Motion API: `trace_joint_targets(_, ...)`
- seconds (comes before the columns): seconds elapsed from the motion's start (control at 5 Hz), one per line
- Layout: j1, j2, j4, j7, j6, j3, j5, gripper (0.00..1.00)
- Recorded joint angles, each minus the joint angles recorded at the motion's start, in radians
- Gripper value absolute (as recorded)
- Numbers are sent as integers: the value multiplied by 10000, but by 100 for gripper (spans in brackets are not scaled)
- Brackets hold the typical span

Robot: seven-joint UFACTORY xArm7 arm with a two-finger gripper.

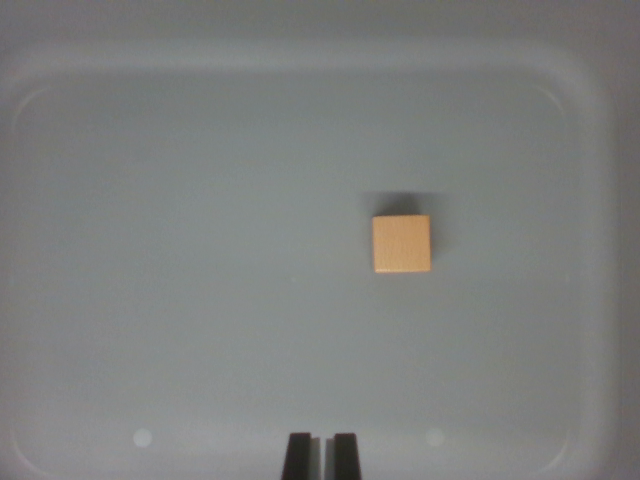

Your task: Push wooden cube

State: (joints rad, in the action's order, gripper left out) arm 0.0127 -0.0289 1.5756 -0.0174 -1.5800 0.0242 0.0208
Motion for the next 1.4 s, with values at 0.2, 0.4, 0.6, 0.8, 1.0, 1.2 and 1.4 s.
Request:
trace_joint_targets(0.2, 0, 0, 0, 0, 0, 0, 0, 0)
trace_joint_targets(0.4, 13, 66, -153, 48, 212, -14, 13, 0)
trace_joint_targets(0.6, 13, 66, -153, 48, 212, -14, 13, 0)
trace_joint_targets(0.8, 28, 145, -336, 106, 466, -31, 29, 0)
trace_joint_targets(1.0, 28, 145, -336, 106, 466, -31, 29, 0)
trace_joint_targets(1.2, 45, 231, -536, 168, 744, -50, 47, 0)
trace_joint_targets(1.4, 45, 231, -536, 168, 744, -50, 47, 0)
